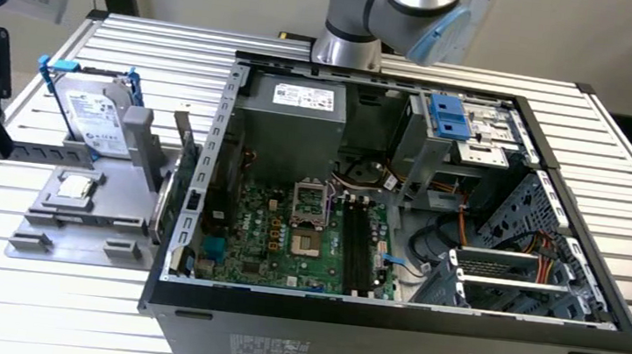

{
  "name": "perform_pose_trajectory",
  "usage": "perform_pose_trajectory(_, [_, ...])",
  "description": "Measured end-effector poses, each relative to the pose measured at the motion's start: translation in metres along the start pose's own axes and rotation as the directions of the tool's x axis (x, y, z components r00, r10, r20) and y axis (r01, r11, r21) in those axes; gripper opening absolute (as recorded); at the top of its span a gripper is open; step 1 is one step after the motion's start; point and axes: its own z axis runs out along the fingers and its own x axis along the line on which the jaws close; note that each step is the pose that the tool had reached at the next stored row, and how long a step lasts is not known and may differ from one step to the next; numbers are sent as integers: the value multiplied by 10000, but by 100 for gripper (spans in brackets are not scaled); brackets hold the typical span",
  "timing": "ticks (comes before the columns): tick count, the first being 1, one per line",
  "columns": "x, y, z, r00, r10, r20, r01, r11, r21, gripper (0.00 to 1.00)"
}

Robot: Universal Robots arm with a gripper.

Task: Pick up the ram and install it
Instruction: 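Pick up the ram and move it above insertion slot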

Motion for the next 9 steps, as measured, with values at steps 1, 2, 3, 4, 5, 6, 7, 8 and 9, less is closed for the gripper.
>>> perform_pose_trajectory(1, [0,0,-12,10000,1,0,-1,10000,0,0])
perform_pose_trajectory(2, [0,0,-25,10000,2,0,-2,10000,-1,0])
perform_pose_trajectory(3, [-1,0,-37,10000,2,0,-2,10000,-1,0])
perform_pose_trajectory(4, [-1,0,-51,10000,3,0,-3,10000,-1,0])
perform_pose_trajectory(5, [-1,0,-65,10000,3,0,-3,10000,0,0])
perform_pose_trajectory(6, [-2,0,-79,10000,4,0,-4,10000,-1,0])
perform_pose_trajectory(7, [-2,1,-93,10000,5,0,-5,10000,-1,0])
perform_pose_trajectory(8, [-2,1,-108,10000,6,-1,-6,10000,-1,0])
perform_pose_trajectory(9, [-2,1,-122,10000,6,0,-6,10000,-1,0])
